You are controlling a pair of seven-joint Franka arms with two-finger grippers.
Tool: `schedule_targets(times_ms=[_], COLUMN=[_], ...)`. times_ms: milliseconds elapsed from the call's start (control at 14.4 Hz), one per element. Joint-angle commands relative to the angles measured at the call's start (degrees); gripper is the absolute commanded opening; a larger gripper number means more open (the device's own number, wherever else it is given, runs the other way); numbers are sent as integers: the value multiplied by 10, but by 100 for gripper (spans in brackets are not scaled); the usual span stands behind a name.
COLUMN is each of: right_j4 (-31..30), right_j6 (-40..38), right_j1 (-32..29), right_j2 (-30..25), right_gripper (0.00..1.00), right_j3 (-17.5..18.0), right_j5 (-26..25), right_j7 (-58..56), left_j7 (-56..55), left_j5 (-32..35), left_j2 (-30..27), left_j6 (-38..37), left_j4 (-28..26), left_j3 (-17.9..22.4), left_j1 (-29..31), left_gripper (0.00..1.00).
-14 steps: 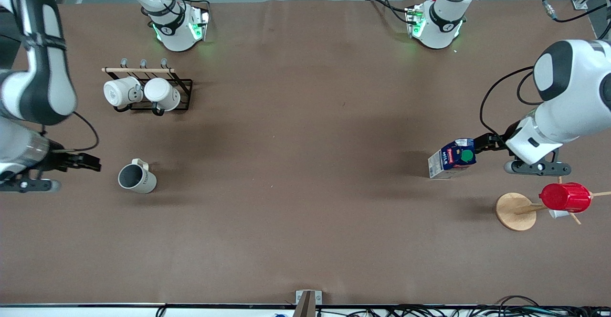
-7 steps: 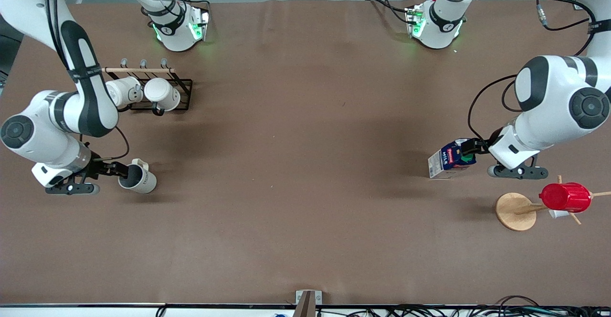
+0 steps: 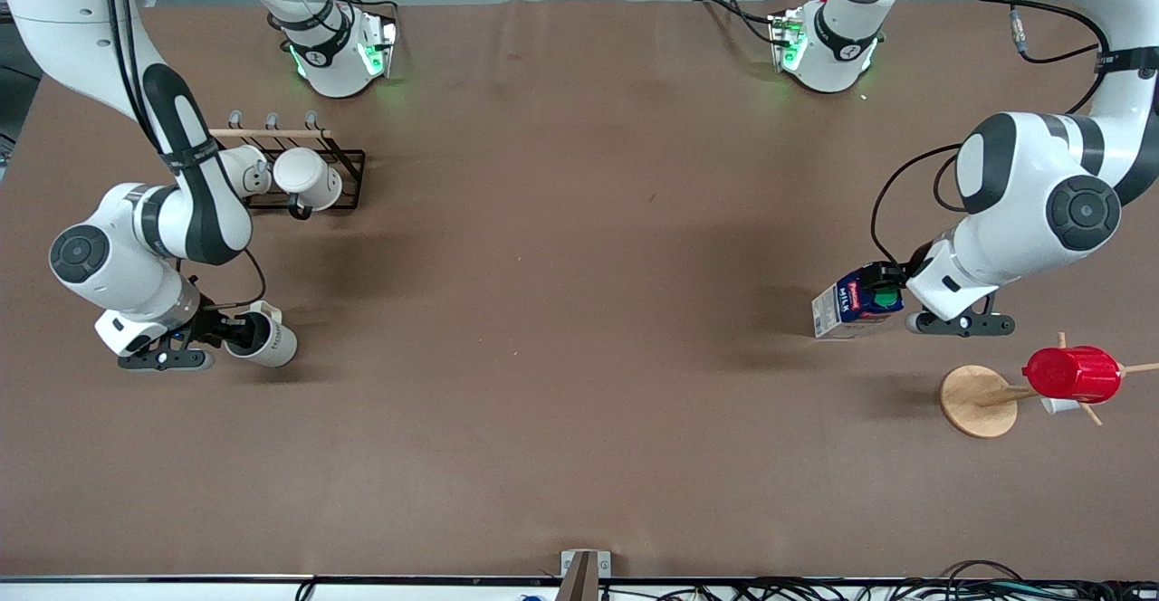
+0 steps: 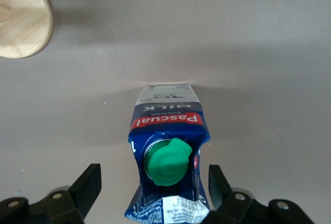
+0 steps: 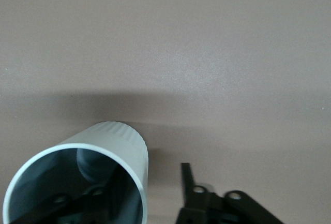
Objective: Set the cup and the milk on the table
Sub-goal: 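Grasp the white mug with the right gripper while the left gripper grasps the milk, then carry the mug and milk carton toward each other at the table center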
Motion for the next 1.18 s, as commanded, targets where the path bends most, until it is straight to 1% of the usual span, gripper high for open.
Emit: schedule_targets(times_ms=[0,70,209,348,417,487,557,696,765,835,904,974,1113], right_j4=[-8,-7,-5,27,50,74,106,167,187,200,212,233,288], right_j6=[1,0,-10,-86,-139,-194,-251,-320,-331,-326,-321,-312,-296], right_j1=[0,0,2,12,13,14,16,19,23,29,37,58,115], right_j2=[-13,-13,-16,-31,-41,-50,-58,-55,-54,-52,-40,-19,37], right_gripper=[1,0,0,0,0,0,0,0,0,0,0,0,0], right_j3=[1,1,2,5,20,41,72,133,160,187,215,237,241], right_j5=[3,3,3,3,3,2,2,-1,0,-2,-12,-30,-86], right_j7=[1,1,5,26,46,53,59,118,141,160,181,211,302], left_j7=[-5,-5,-5,-5,-5,-5,-5,-5,-5,-5,-4,-3,-2], left_j5=[-3,-5,-18,-18,-18,-18,-18,-18,-18,-18,-14,-12,-10], left_j2=[3,4,8,10,10,10,10,16,15,14,10,8,6], left_j6=[13,13,13,13,14,14,14,14,13,13,12,8,-11], left_j4=[-5,-5,-5,-4,-4,-5,-4,-2,-2,1,3,6,29], left_j3=[-2,-2,-4,-4,-4,-4,-4,-4,-4,-4,-4,-8,-10], left_j1=[0,-1,-1,-2,-4,-4,-5,-5,-5,-6,-7,-7,-6], left_gripper=[77,74,72,67,65,63,59,50,46,41,36,35,35])
